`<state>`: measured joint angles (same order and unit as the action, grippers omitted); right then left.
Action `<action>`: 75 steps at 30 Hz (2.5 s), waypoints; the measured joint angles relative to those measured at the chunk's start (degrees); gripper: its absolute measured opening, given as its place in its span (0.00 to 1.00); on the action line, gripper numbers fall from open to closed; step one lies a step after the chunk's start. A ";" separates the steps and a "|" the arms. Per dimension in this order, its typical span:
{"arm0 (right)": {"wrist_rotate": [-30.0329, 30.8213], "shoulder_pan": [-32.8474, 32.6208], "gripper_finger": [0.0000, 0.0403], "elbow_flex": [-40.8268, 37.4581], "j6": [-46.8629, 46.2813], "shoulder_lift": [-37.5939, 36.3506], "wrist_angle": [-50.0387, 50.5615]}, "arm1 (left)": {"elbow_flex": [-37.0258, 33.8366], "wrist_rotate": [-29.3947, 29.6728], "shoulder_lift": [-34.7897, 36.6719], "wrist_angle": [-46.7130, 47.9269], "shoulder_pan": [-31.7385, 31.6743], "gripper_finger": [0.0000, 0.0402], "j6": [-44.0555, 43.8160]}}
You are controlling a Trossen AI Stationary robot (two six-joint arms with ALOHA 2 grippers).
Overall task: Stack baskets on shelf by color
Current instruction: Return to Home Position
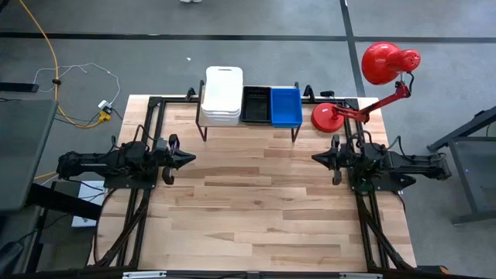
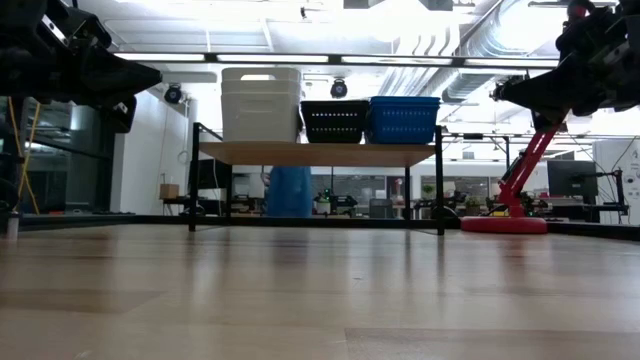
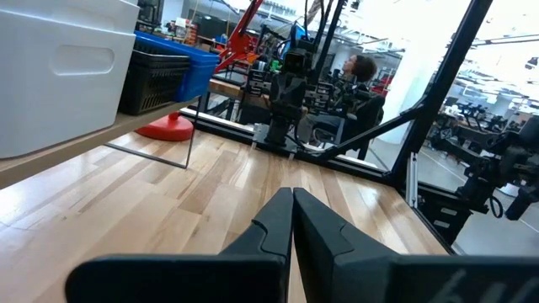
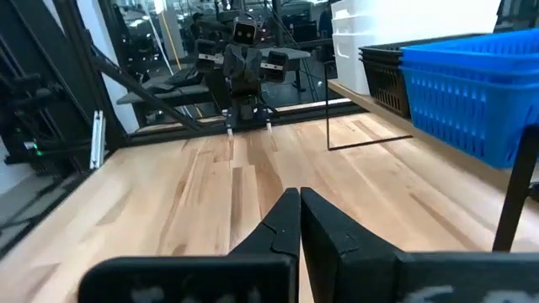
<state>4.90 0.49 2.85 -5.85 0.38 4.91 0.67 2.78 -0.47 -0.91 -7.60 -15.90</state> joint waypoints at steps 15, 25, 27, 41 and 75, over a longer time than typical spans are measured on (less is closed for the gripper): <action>0.00 0.00 0.00 0.02 -5.90 0.00 0.07 | 0.00 -0.01 0.00 0.00 0.01 0.00 0.01; 0.02 0.00 0.00 0.02 -5.72 0.00 0.09 | 0.00 -0.01 0.00 0.00 0.02 0.00 0.00; 0.01 0.00 0.00 0.02 -5.72 0.00 0.09 | 0.00 -0.01 0.00 0.00 0.02 0.00 0.00; 0.02 0.00 0.00 0.02 -5.70 0.02 0.10 | 0.00 -0.01 0.00 0.00 0.02 0.00 0.01; 0.05 -0.02 0.00 0.02 -5.70 0.02 0.11 | 0.00 -0.01 0.00 0.00 0.02 0.00 0.01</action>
<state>4.95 0.47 2.87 -11.55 0.40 5.02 0.67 2.76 -0.47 -0.91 -7.57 -15.89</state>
